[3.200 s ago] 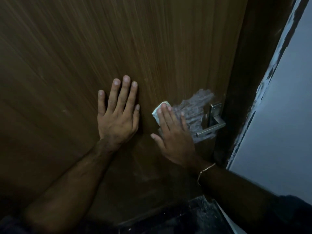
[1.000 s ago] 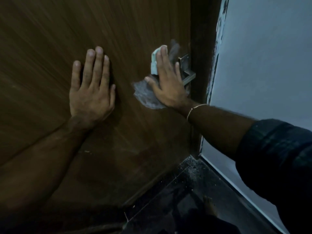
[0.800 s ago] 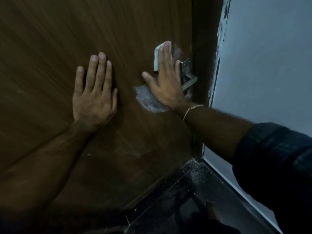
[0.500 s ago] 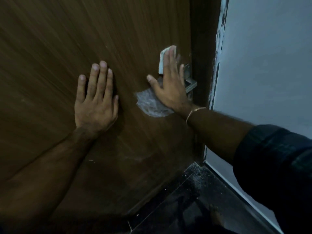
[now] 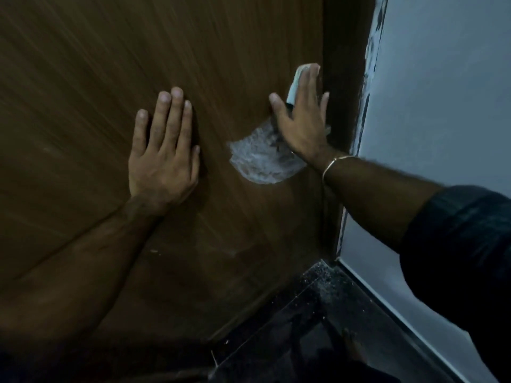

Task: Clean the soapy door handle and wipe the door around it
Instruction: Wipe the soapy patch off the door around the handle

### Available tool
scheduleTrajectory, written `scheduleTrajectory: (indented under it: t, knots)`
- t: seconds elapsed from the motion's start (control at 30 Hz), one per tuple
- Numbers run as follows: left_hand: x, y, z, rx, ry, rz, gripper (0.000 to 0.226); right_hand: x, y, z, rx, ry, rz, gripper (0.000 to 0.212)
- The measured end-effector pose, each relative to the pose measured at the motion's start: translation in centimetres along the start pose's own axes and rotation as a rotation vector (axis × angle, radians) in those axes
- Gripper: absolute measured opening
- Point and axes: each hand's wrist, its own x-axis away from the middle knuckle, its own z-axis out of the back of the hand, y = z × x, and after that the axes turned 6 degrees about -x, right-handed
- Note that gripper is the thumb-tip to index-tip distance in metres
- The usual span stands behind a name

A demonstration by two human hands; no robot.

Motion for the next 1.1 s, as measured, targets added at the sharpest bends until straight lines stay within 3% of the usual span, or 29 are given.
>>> scheduleTrajectory:
  t: [0.13,0.3,0.43,0.5,0.6,0.67,0.77,0.83,0.93,1.0,1.1]
  knots:
    - [0.2,-0.2,-0.3,-0.008,0.001,0.003,0.070,1.9,0.5,-0.5,0.125,-0.093,0.174,0.090]
    - [0.1,-0.1,-0.3,-0.014,-0.002,-0.004,0.069,0.5,-0.6,-0.2,0.007,-0.011,-0.065,0.089]
    - [0.1,0.0,-0.3,-0.020,0.029,0.003,0.069,3.1,-1.3,-1.2,0.079,-0.120,0.176,0.090]
    - [0.2,0.0,-0.3,-0.024,0.031,0.003,0.069,3.7,-0.4,-1.3,0.103,-0.149,0.129,0.087]
    - [0.1,-0.1,-0.3,-0.020,0.009,0.000,0.070,1.4,-1.3,-0.8,0.015,-0.040,-0.048,0.088]
    - [0.0,0.0,-0.5,-0.011,0.006,0.005,0.070,1.0,-2.4,-0.7,-0.009,0.006,0.016,0.091]
    - [0.1,-0.1,-0.5,-0.015,0.009,0.009,0.069,3.5,-2.2,-1.6,0.067,-0.106,0.202,0.091]
    - [0.2,-0.1,-0.5,-0.015,0.011,0.004,0.069,4.4,-1.1,-1.9,0.088,-0.141,0.147,0.087]
    - [0.1,-0.1,-0.4,-0.017,0.005,0.001,0.070,2.9,-2.0,-1.6,0.008,-0.056,0.001,0.087]
    - [0.1,-0.1,-0.4,-0.001,0.005,-0.004,0.070,2.5,-3.4,-1.7,-0.001,-0.013,0.081,0.089]
    - [0.1,-0.1,-0.2,-0.002,0.019,-0.002,0.070,4.5,-3.8,-2.7,0.050,-0.099,0.241,0.088]
